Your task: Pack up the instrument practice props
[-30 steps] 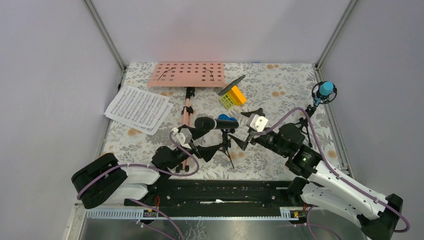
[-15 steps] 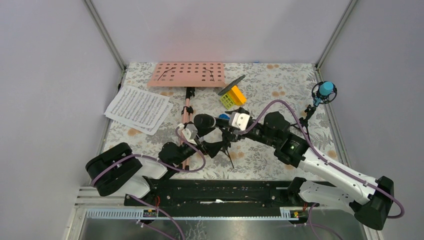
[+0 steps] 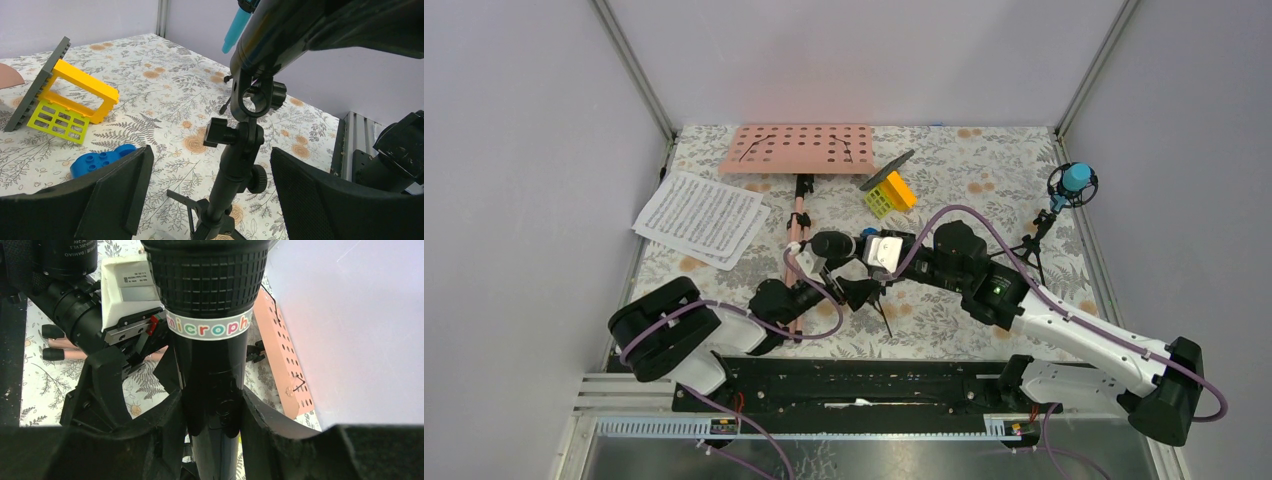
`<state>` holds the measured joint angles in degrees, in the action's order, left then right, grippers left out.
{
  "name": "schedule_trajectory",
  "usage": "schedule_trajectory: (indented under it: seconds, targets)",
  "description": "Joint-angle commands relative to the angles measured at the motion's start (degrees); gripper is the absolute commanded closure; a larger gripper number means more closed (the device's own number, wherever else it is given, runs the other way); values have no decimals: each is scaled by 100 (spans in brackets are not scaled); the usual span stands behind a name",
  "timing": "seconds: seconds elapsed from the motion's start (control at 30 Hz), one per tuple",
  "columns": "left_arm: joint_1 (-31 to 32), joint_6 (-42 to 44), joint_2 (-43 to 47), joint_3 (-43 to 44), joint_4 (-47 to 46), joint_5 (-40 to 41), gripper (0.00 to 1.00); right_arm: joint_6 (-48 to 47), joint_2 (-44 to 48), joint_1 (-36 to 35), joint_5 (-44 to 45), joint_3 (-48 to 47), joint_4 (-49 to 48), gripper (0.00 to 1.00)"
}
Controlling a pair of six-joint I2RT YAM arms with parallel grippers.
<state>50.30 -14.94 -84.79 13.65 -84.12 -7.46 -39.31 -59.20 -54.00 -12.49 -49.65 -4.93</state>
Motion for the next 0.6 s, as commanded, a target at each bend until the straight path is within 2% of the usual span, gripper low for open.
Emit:
schedule_trajectory:
  seconds: [0.0, 0.17, 0.47, 0.57]
  targets:
    - [6, -77, -125, 220, -612, -1, 8, -127, -13, -73, 116, -311, 9, 80]
    - [13, -109, -256, 343, -611, 26, 11, -56, 15, -82, 41, -339, 94, 100]
    - [13, -218, -572, 489, -635, -186, 33, 74, 4, -97, -84, -497, 251, 100]
    - [10, -253, -662, 548, -632, -243, 45, 128, 42, -109, -103, -539, 255, 100]
